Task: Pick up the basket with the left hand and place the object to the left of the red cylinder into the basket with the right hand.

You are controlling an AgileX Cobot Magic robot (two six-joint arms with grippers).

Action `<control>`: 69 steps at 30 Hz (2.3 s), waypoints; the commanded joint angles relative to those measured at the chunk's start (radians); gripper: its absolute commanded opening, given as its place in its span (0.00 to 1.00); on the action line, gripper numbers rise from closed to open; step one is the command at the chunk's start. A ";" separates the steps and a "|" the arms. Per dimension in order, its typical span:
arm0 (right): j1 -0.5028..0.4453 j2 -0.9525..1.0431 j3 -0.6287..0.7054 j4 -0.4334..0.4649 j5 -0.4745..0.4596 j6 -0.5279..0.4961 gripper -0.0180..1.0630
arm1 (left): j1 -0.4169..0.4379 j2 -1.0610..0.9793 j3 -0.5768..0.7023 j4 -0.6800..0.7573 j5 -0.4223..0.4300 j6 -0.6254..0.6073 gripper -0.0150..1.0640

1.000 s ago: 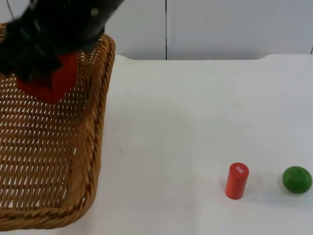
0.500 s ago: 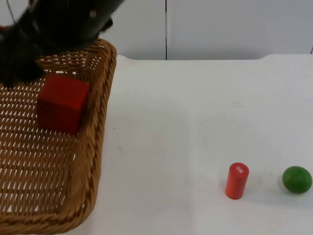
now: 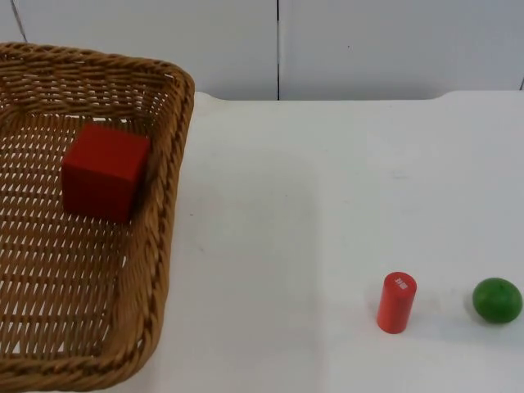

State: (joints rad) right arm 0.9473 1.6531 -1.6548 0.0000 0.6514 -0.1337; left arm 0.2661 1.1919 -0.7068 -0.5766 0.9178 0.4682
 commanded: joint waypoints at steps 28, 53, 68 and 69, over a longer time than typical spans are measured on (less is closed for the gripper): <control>0.002 -0.692 0.704 -0.053 -0.091 0.059 0.86 | 0.004 0.007 0.000 -0.042 -0.041 -0.002 0.01; 0.002 -0.692 0.704 -0.091 -0.089 0.059 0.86 | -0.185 0.804 -0.289 -0.295 -0.272 0.219 0.01; 0.002 -0.692 0.709 -0.105 -0.095 0.059 0.86 | -0.188 0.865 -0.298 -0.311 -0.280 0.249 0.61; 0.002 -0.692 0.709 -0.105 -0.095 0.059 0.86 | -0.188 0.860 -0.298 -0.311 -0.280 0.251 0.71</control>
State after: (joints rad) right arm 0.9473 0.9659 -0.9468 -0.1003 0.5673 -0.0784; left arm 0.0827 2.0608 -1.0043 -0.8696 0.6382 0.7162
